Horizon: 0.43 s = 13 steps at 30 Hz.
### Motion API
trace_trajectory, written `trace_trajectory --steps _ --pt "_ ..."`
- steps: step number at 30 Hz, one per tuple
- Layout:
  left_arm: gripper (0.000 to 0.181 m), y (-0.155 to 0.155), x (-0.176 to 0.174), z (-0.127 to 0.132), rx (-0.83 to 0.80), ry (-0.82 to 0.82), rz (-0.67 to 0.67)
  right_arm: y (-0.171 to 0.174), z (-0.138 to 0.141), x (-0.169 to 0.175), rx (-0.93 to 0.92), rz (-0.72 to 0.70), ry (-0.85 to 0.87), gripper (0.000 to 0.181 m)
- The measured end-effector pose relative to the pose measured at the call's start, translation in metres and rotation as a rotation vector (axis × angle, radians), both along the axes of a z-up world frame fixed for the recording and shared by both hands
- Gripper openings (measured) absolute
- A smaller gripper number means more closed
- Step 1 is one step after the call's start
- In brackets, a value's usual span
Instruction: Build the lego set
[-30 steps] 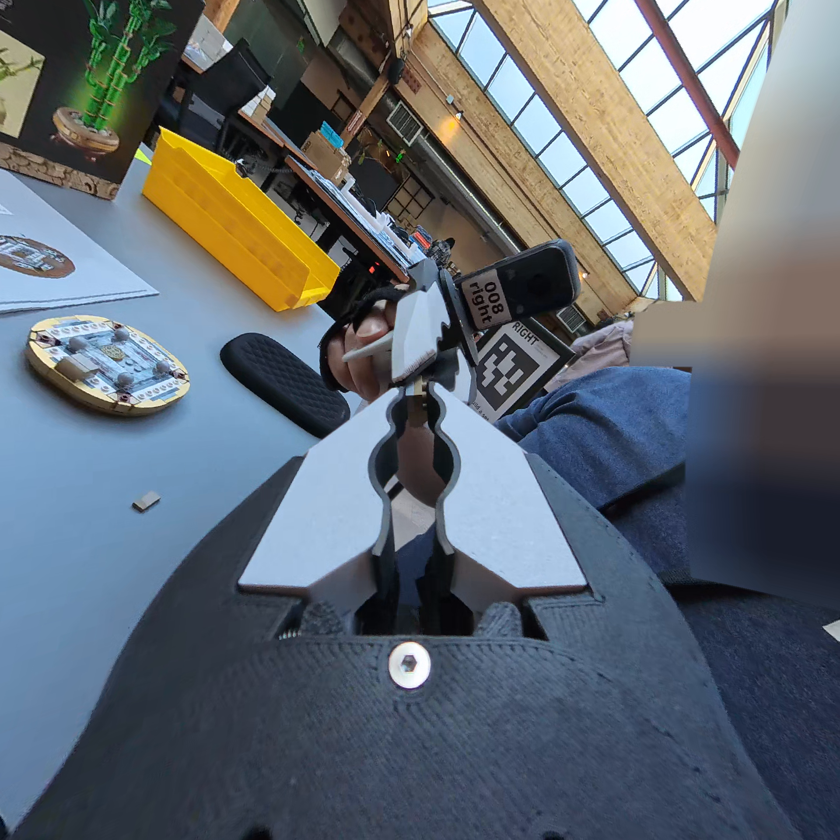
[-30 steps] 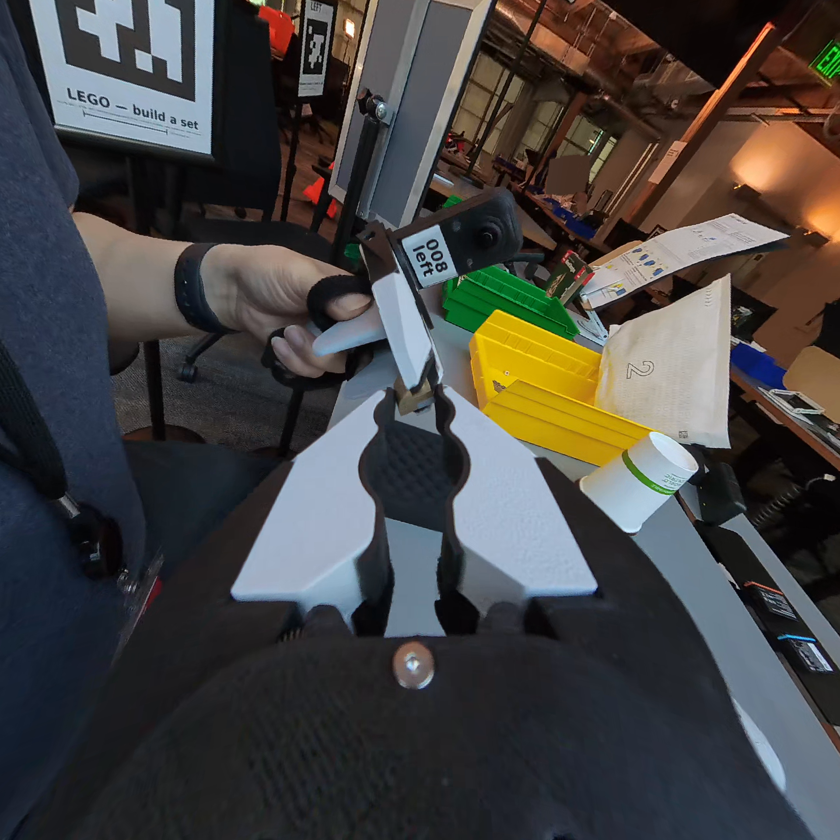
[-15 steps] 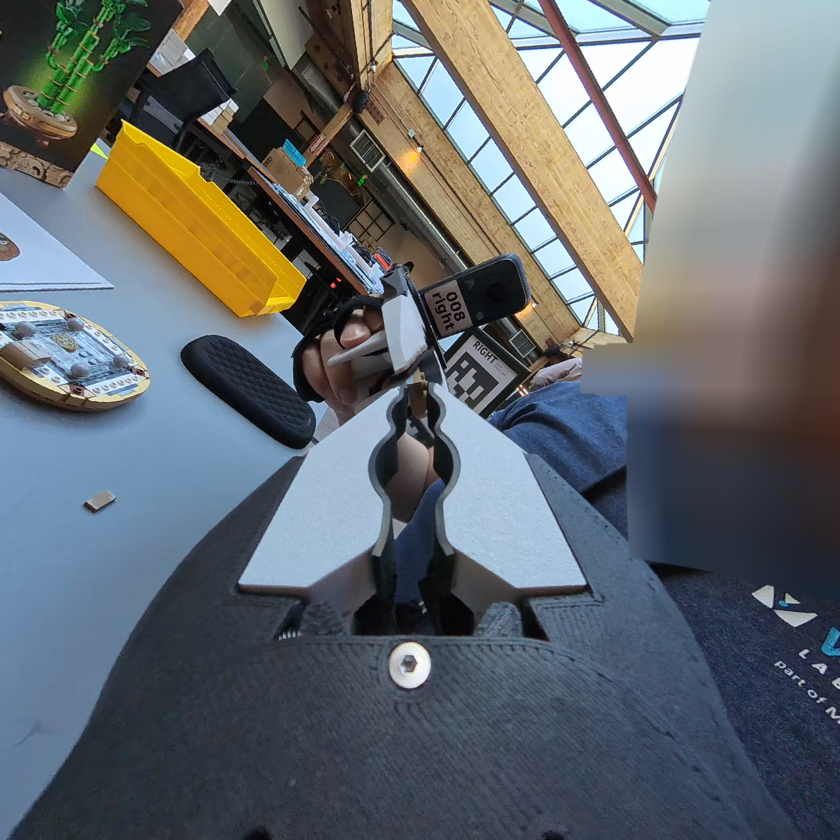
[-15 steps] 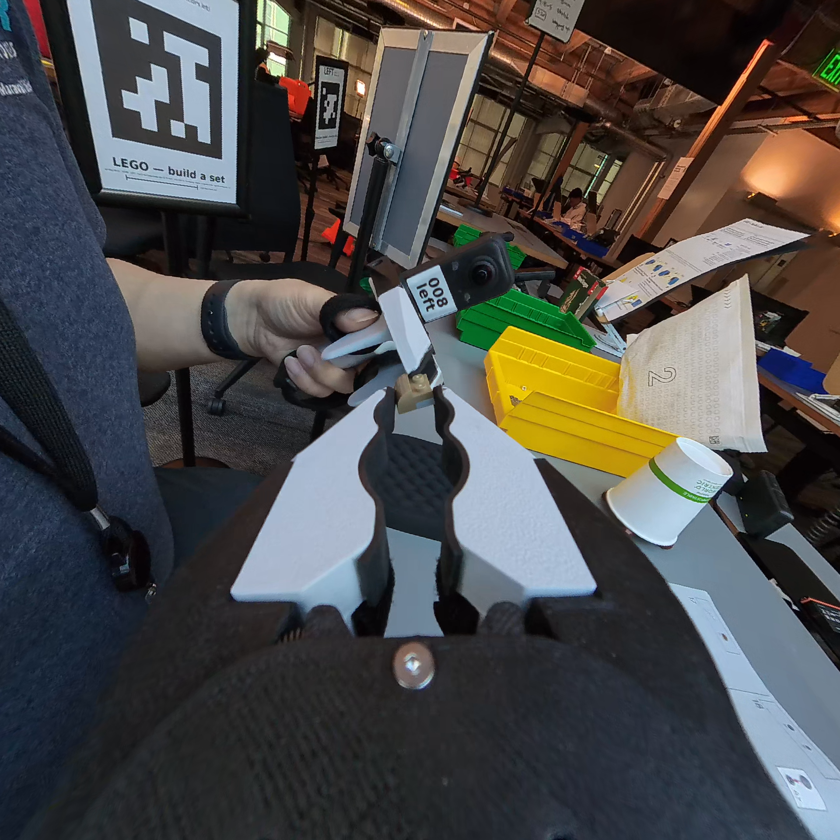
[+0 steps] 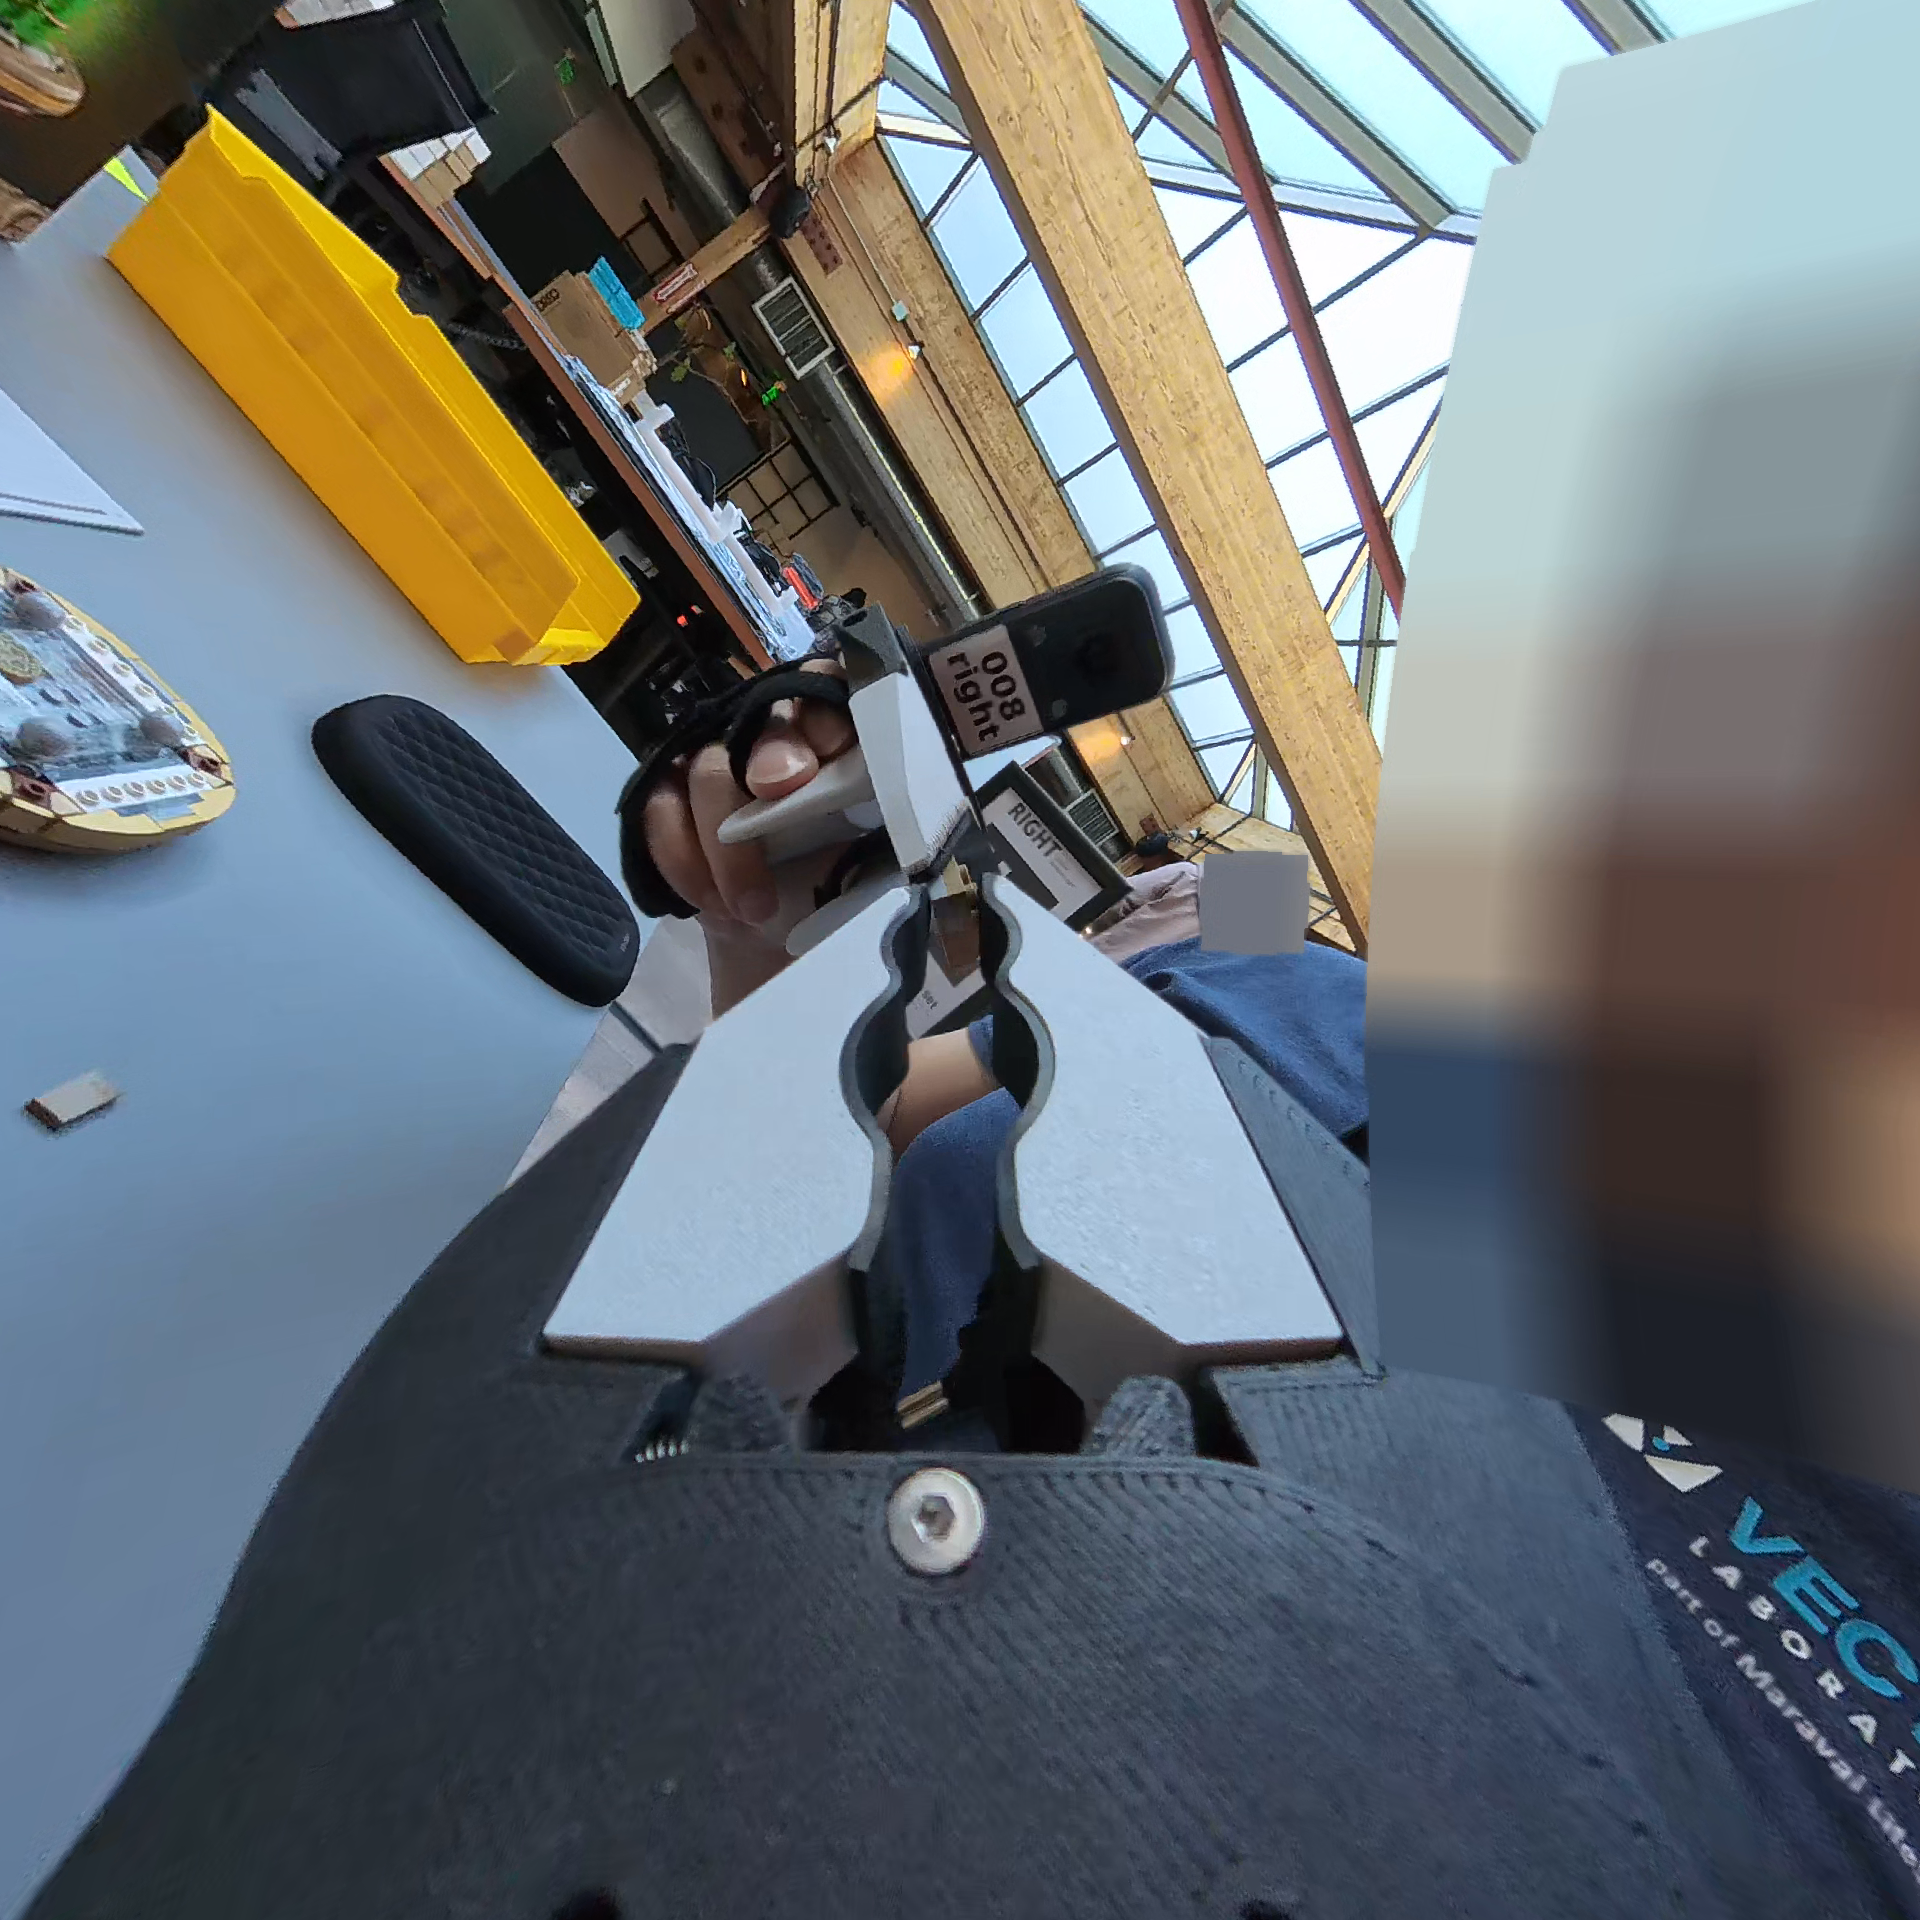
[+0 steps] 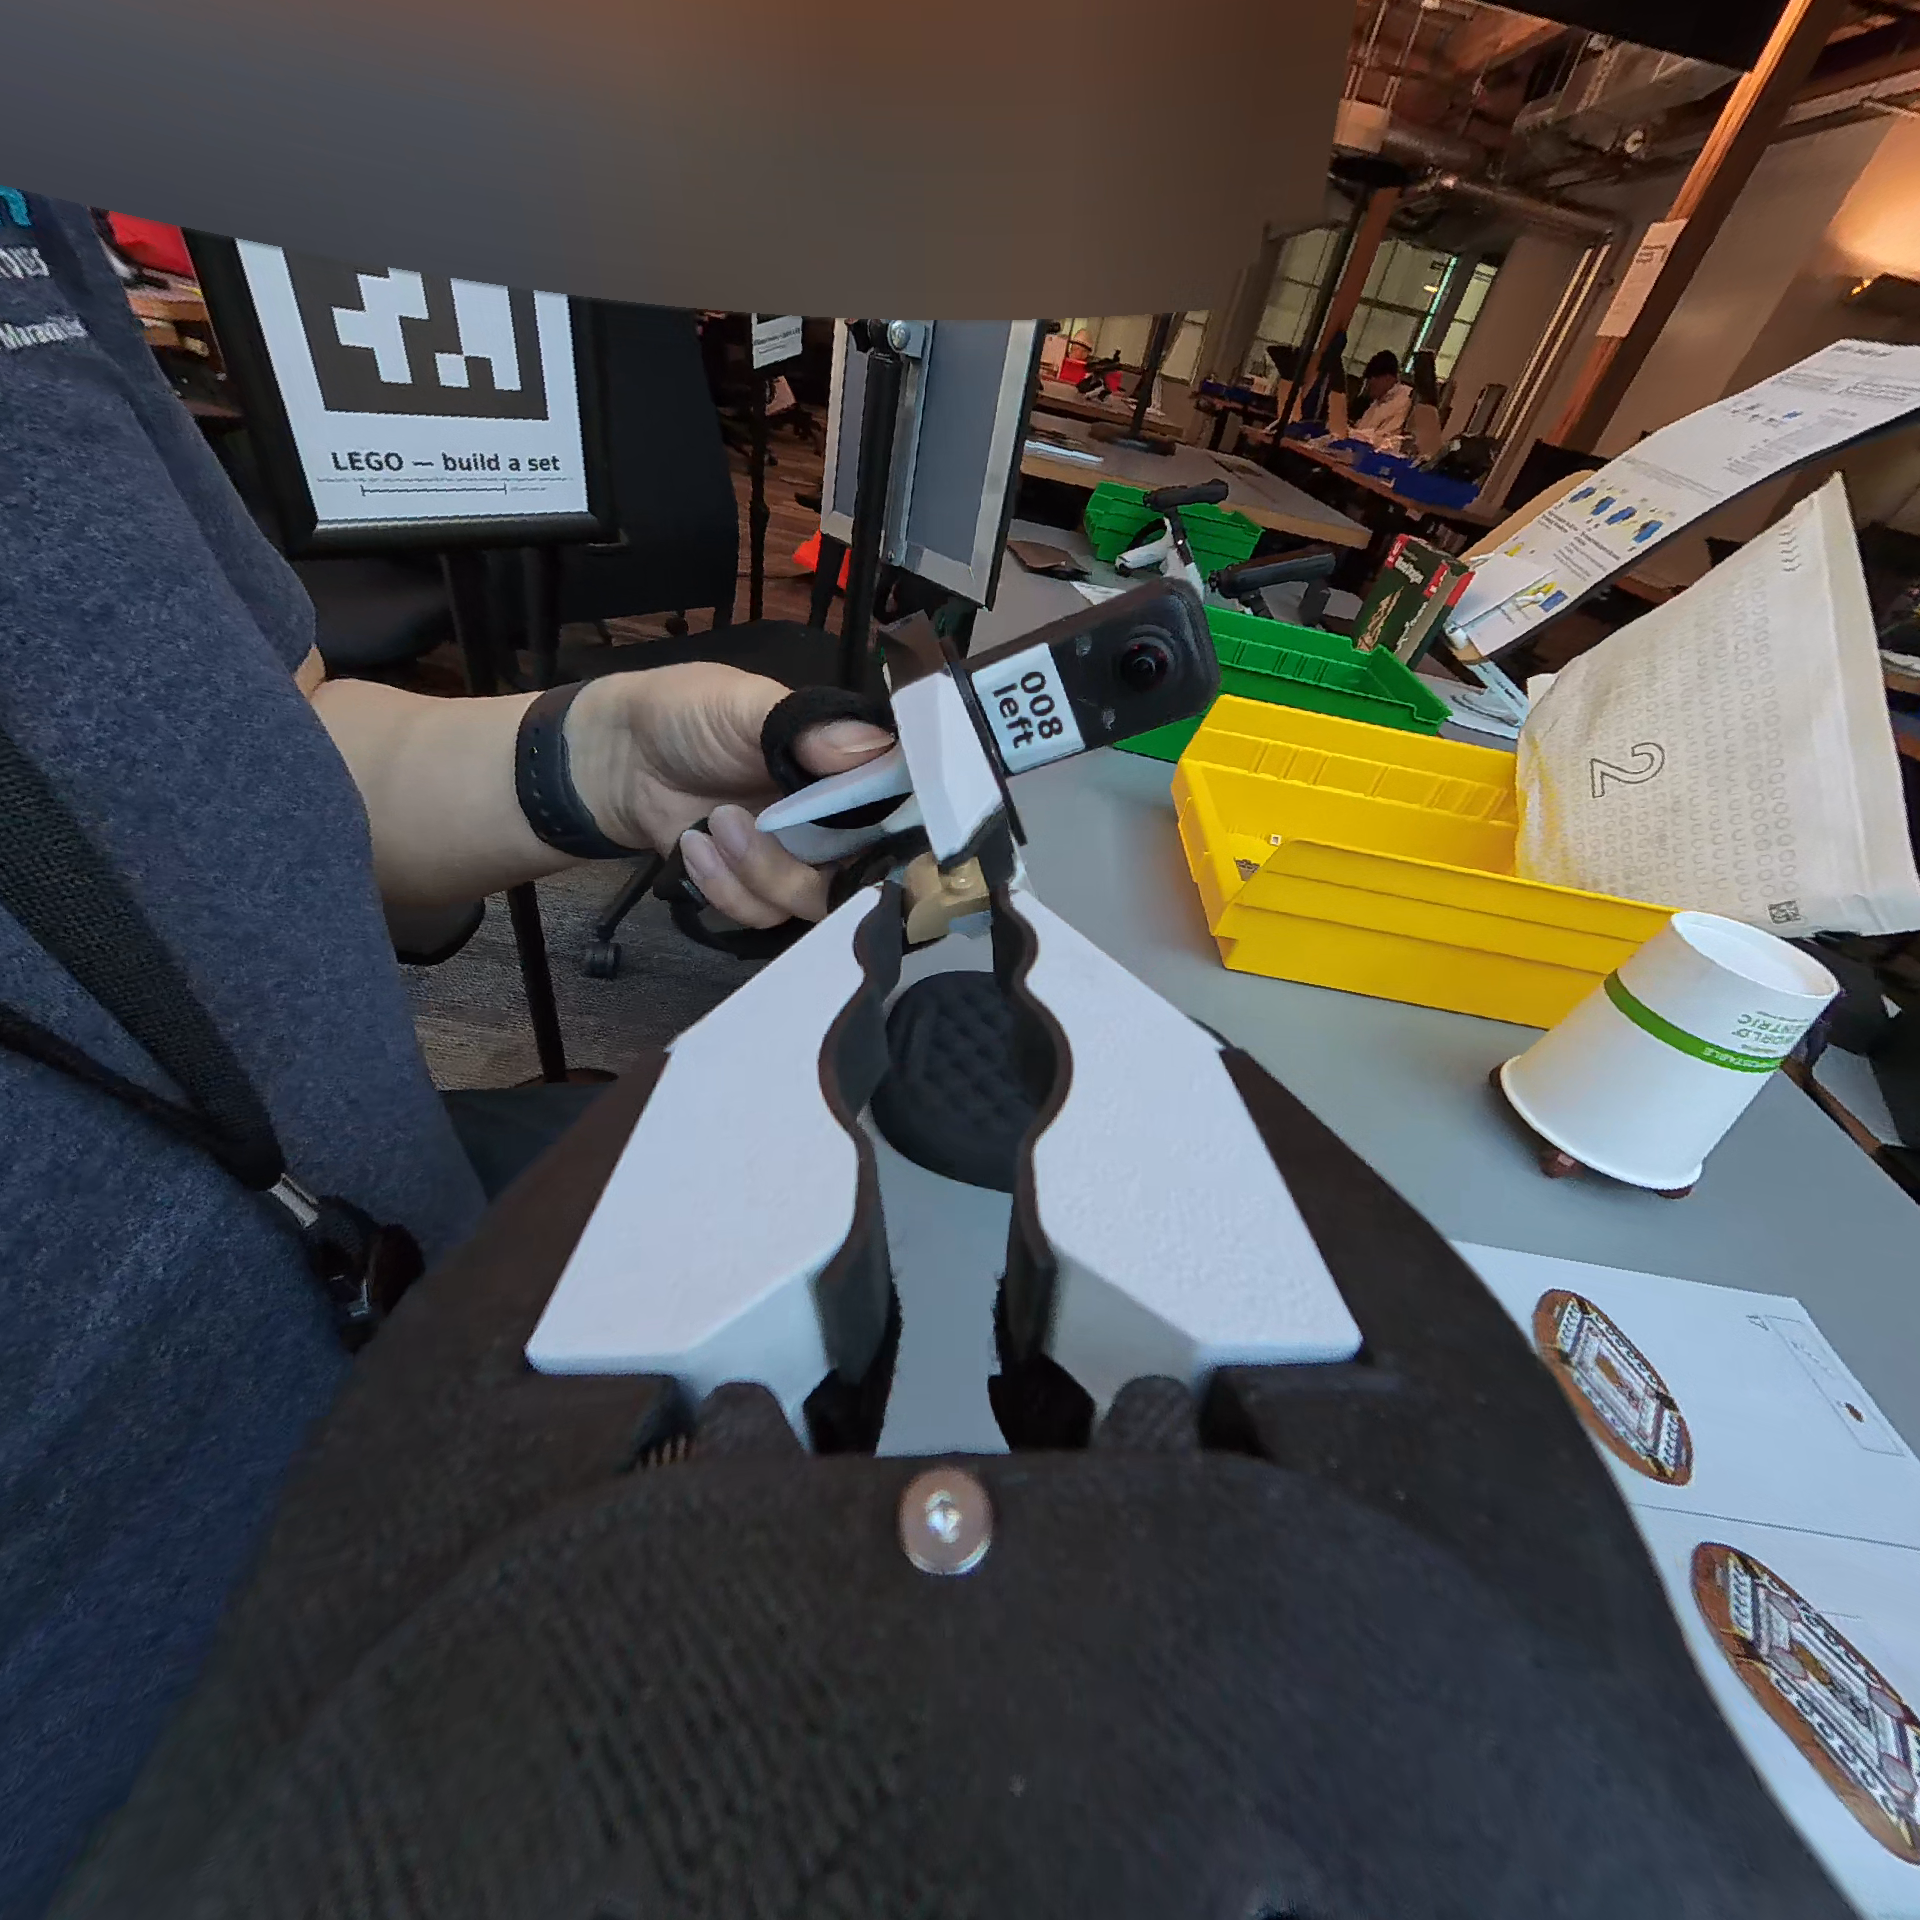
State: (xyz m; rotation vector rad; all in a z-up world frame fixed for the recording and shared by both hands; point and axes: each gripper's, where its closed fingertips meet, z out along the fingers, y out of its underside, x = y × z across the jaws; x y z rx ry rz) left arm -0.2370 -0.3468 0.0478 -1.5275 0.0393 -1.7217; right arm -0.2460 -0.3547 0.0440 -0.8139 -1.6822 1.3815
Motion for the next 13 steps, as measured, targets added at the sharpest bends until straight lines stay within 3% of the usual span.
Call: trace_trajectory --steps 9,13 --pt "0.006 0.007 -0.006 -0.003 -0.061 -0.100 0.026 0.009 0.007 0.003 -0.234 0.055 0.002 0.019" --pt "0.006 0.005 -0.004 -0.005 -0.062 -0.070 0.022 0.015 0.009 0.008 -0.181 0.048 0.030 0.020"
